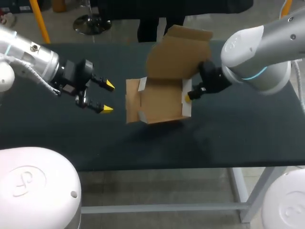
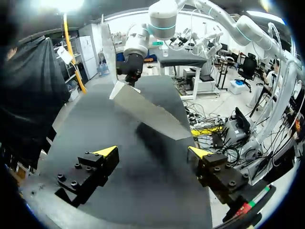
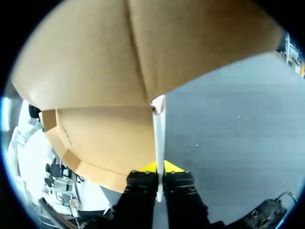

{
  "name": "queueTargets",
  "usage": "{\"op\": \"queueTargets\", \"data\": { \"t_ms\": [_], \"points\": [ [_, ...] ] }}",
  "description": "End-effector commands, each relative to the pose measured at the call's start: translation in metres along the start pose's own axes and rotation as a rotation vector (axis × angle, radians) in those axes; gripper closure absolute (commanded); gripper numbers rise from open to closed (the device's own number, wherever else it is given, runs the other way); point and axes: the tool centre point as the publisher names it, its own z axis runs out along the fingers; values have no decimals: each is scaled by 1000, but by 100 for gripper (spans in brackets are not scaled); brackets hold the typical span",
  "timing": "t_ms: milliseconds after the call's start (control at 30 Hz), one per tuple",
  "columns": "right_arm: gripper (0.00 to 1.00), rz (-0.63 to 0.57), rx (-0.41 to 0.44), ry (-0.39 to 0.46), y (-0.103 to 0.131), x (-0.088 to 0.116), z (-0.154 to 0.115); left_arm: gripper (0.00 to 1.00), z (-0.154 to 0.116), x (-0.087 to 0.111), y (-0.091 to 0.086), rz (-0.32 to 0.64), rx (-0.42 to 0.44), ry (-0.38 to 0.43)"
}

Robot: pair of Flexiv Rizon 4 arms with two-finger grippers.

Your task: Assemble the packaging by folding the flat box into shape, placing the metal phone stand inside, and closing the box properly

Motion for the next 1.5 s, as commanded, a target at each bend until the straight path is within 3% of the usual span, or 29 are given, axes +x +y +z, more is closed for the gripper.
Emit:
{"op": "queueTargets", "data": {
  "t_ms": [33,267,567,1133,1167,1500],
  "points": [
    [100,27,220,-27,0,3,0,0,3,1,0,8,-30,-15],
    [100,103,295,-71,-10,4,1,0,4,-3,10,25,-65,-40],
    [100,260,352,-193,-28,12,-1,0,5,-7,20,18,-119,-57],
    [100,272,348,-196,-33,14,-3,0,5,-7,20,18,-119,-57],
    [100,294,376,-190,-32,14,-1,0,5,-7,20,18,-119,-57],
    [100,434,477,-326,-49,21,3,0,8,-7,23,28,-145,-48]
  ]
}}
